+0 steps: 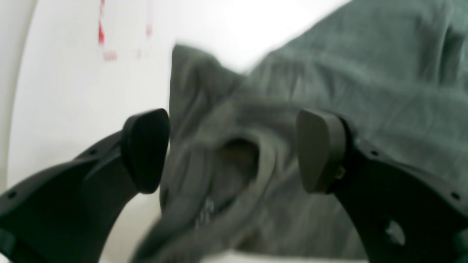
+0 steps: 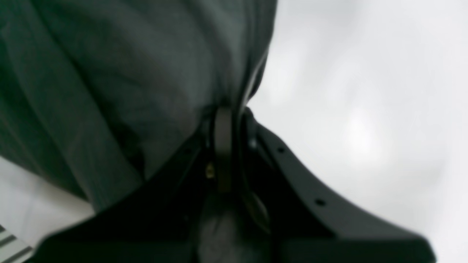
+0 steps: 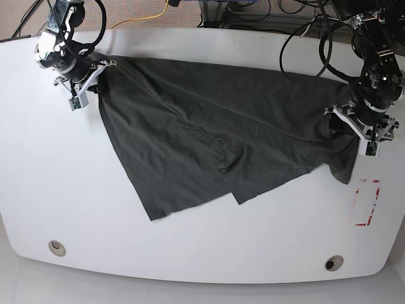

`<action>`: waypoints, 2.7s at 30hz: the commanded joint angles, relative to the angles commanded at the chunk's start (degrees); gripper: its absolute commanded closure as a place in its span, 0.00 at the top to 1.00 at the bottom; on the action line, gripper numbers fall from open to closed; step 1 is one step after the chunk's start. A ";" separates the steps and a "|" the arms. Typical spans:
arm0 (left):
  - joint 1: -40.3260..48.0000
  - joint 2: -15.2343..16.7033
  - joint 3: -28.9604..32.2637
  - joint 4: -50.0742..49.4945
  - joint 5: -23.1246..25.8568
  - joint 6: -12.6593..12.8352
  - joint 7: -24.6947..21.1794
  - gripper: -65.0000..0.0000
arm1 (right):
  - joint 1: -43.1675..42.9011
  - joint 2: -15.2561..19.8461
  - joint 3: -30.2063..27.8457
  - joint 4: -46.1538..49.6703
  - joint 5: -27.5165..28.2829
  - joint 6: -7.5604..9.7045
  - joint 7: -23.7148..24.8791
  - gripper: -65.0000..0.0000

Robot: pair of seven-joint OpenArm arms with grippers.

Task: Layout the t-shirt on the table in an organized manner, then fold the t-shirt properly
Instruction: 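Pull the grasped edge with the left gripper toward its base, then drag the shirt with both grippers toward the table's middle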

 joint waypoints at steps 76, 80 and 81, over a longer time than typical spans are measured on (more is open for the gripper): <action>-27.60 0.70 24.18 -41.23 0.18 -1.23 -7.12 0.21 | 20.57 -6.86 -5.01 9.41 -0.35 0.00 -0.09 0.72; -27.16 0.70 24.18 -37.10 0.18 -1.23 -6.86 0.26 | 26.81 -6.59 -8.00 2.20 -0.53 0.00 -0.09 0.72; -26.99 0.70 24.09 -34.99 0.18 -1.23 -6.77 0.31 | 29.63 -5.80 -8.70 -1.05 -0.53 0.00 0.00 0.72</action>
